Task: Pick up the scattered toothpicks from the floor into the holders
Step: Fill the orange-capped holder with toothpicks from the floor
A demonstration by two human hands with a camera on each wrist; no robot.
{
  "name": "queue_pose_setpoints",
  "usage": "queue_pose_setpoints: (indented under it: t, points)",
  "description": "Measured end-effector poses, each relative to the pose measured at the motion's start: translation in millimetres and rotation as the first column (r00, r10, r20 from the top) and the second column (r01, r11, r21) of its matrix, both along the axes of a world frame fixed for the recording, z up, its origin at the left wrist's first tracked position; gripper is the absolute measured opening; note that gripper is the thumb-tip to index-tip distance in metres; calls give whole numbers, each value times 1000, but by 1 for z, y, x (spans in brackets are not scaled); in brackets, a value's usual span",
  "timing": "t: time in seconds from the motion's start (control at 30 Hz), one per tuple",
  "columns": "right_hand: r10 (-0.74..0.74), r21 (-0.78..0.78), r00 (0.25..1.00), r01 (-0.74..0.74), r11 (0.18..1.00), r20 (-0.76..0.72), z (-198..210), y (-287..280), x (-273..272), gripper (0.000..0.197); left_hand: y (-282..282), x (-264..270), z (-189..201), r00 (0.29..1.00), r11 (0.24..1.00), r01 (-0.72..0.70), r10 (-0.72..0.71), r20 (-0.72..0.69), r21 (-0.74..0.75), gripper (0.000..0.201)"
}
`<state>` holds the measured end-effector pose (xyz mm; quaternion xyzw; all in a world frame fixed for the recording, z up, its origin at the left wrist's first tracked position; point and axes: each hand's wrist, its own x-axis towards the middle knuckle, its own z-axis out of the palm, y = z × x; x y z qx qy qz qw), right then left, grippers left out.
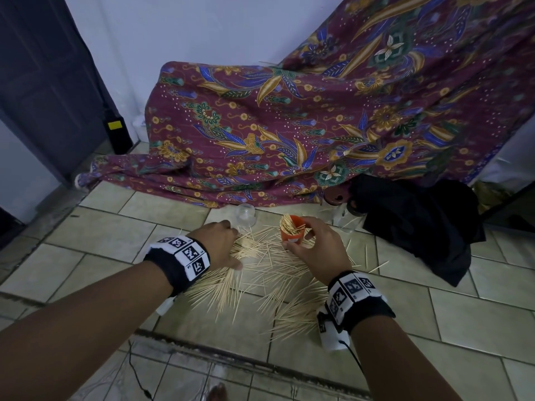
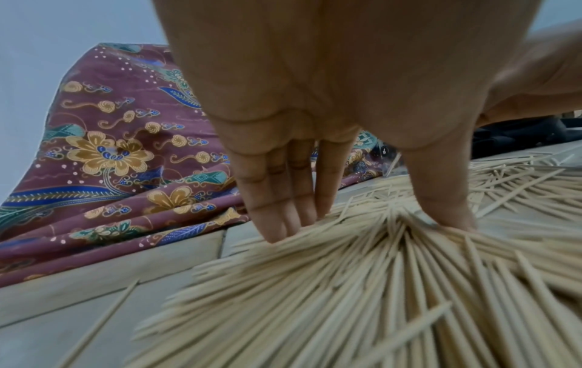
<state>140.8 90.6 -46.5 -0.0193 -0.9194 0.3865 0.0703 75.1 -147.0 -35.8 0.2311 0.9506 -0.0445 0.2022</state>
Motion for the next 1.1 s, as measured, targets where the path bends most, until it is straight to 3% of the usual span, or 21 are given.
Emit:
queue_pose_setpoints:
  t: [0.23,0.6,0.7,0.83,1.1]
  points:
    - [3,4,1000,-3,1000,4,0,0,-1,53,11,3,4,997,996,69,-71,-43,-60,21]
    - [-4,-4,1000,4,1000,8,0,0,0,53,17,-1,8,989,991,135,-137,-63,-24,26]
    - [-8,-11,1000,8,1000,4,-1,0,-1,52,15,-5,11,986,988,140,-133,-102,69,23]
    - [-8,-10,1000,8,1000,-12,-4,1,-2,52,14,-12,20,998,969,47,-37,-46,243,24]
    - [-8,-21,1000,8,1000,1,-4,2,-3,52,12,-20,45,999,904,-31,25,21,427,16]
